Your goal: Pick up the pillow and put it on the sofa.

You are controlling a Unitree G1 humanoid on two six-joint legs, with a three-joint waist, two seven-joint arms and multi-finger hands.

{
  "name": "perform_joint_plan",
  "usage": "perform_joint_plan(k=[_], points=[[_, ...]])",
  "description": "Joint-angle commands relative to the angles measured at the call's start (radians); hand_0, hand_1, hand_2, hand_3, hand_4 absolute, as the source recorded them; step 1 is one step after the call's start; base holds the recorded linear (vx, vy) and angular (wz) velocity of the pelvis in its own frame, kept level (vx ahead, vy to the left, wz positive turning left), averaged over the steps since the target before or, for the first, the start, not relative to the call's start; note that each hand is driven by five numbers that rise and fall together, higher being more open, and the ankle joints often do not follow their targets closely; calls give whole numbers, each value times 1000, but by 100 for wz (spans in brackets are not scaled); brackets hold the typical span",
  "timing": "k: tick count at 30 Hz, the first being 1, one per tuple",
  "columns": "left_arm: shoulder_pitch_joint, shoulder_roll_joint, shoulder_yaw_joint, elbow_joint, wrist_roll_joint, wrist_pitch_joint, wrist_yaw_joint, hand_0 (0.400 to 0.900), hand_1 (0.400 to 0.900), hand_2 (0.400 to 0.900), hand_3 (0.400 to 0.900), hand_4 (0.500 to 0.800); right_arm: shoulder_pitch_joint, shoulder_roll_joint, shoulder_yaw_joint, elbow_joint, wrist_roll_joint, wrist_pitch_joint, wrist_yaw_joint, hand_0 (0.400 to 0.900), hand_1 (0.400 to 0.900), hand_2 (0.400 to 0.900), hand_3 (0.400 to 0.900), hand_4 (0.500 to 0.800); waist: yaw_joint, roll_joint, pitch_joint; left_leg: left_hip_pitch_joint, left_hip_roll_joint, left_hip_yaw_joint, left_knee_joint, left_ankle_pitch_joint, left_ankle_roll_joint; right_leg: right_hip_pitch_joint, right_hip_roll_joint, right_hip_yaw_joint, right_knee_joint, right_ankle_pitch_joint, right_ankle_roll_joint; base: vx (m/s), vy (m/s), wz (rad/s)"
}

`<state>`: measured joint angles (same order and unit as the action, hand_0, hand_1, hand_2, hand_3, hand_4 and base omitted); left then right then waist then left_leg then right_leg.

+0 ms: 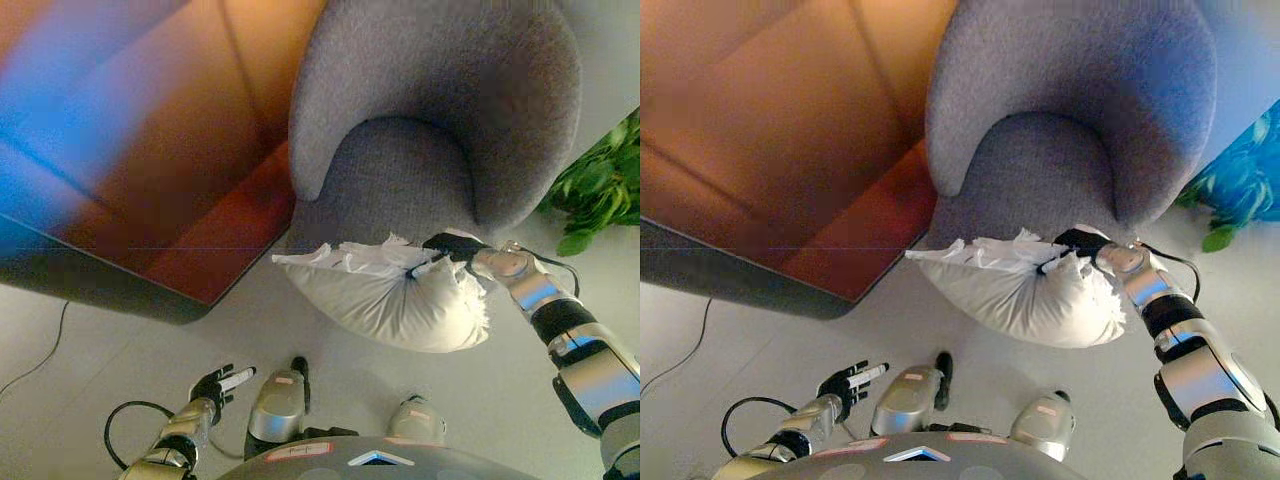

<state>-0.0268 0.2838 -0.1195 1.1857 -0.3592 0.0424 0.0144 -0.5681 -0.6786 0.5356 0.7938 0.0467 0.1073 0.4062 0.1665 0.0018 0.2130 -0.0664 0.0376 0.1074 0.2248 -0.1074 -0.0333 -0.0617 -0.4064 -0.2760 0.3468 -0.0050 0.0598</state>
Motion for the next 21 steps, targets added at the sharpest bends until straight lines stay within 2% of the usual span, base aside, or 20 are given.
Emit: perform_joint_plan(k=[1,4,7,9,12,13,15,19,21], points=[[49,85,-9,33,59,6,27,900,900,900,900,800,-131,-34,-160,-145,199,-116,2,400,400,400,400,500,3,-29,-91,61,-37,-57,-77,70,19,-16,35,103,-83,206,97,230,-64,28],[59,87,10,45,93,-3,15,900,900,900,900,800,-149,-34,-172,-132,231,-120,-10,400,400,400,400,500,-6,-46,-102,97,-45,-58,-115,62,14,-22,66,100,-218,225,106,285,-171,35],[50,93,9,58,121,-4,7,900,900,900,900,800,-203,-52,-198,-51,255,-130,-18,400,400,400,400,500,-29,-66,-100,129,-52,-96,-122,10,24,-79,87,167,-326,281,126,323,-258,58],[44,98,9,61,120,2,9,900,900,900,900,800,-221,-59,-211,-23,270,-125,-17,400,400,400,400,500,-36,-72,-95,141,-47,-110,-112,-20,27,-102,90,182,-338,301,134,318,-313,45],[46,105,15,68,120,7,20,900,900,900,900,800,-229,-73,-223,15,293,-136,1,400,400,400,400,500,-38,-83,-88,136,-36,-145,-72,-52,33,-101,118,211,-332,266,132,274,-322,39],[52,107,22,81,124,2,20,900,900,900,900,800,-234,-80,-222,45,312,-146,14,400,400,400,400,500,-33,-87,-89,130,-28,-151,-55,-56,29,-80,125,203,-328,238,127,337,-345,40],[82,111,31,80,116,5,17,900,900,900,900,800,-228,-100,-228,45,331,-115,44,400,400,400,400,500,-34,-79,-99,175,18,-154,-81,-36,-5,-72,152,182,-288,199,114,348,-276,38],[106,95,49,94,160,-5,11,900,900,900,900,800,-241,-146,-238,99,366,-117,63,400,400,400,400,500,-16,-74,-117,196,100,-125,-149,44,-65,-21,177,127,-294,140,80,279,-215,42],[107,93,50,105,184,-14,8,900,900,900,900,800,-272,-164,-244,148,387,-107,71,400,400,400,400,500,0,-72,-119,181,127,-122,-161,81,-88,3,184,95,-307,124,71,170,-219,36]])
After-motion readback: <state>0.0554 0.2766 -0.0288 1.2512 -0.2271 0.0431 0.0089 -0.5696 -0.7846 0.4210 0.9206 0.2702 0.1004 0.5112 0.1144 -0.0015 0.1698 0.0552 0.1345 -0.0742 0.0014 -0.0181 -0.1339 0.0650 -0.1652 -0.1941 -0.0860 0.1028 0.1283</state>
